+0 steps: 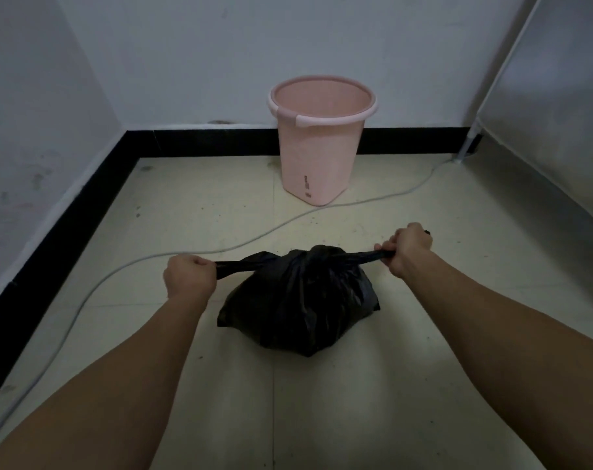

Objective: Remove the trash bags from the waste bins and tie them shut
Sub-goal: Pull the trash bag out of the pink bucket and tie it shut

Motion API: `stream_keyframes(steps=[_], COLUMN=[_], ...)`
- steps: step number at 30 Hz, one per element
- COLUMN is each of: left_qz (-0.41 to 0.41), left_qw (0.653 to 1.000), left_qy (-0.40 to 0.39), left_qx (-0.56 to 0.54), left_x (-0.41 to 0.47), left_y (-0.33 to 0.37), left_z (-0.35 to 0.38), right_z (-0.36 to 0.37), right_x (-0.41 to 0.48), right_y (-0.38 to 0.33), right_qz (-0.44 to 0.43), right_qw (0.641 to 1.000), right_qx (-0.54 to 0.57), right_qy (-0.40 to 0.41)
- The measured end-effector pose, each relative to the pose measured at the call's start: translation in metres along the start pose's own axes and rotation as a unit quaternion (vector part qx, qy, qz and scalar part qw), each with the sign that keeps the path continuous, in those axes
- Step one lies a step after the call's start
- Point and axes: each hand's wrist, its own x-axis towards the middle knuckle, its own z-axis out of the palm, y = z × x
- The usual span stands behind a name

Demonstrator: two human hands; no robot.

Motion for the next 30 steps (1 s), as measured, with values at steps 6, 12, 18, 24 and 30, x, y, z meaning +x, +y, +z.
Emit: stream_keyframes(steps=[6, 12, 18, 24, 30], left_qz=[-0.048, 0.252, 0.203, 0.145, 0.035], left_qw=[0.998, 0.920, 0.864, 0.949, 0.948], left_qy=[-0.006, -0.093, -0.253, -0.263, -0.290], left_qx=[-0.038, 0.286, 0.386, 0.095, -0.124], left_x=[-0.002, -0.025, -0.042, -0.030, -0.027], left_y=[-0.005, 0.015, 0.003, 0.008, 0.029], left_z=[-0.002, 0.020, 0.042, 0.032, 0.018], right_z=[-0.010, 0.000, 0.028, 0.036, 0.041], right_x=[0.011, -0.007, -0.036, -0.046, -0.033], right_y=[-0.006, 0.018, 0.071, 0.084, 0.053], right_qz=[-0.022, 0.013, -0.048, -0.151, -0.029], right_qw=[0.998, 0.982, 0.970, 0.931, 0.985], right_qx=[-0.029, -0.185, -0.236, -0.322, -0.166], right_qy=[0.057, -0.028, -0.031, -0.087, -0.028])
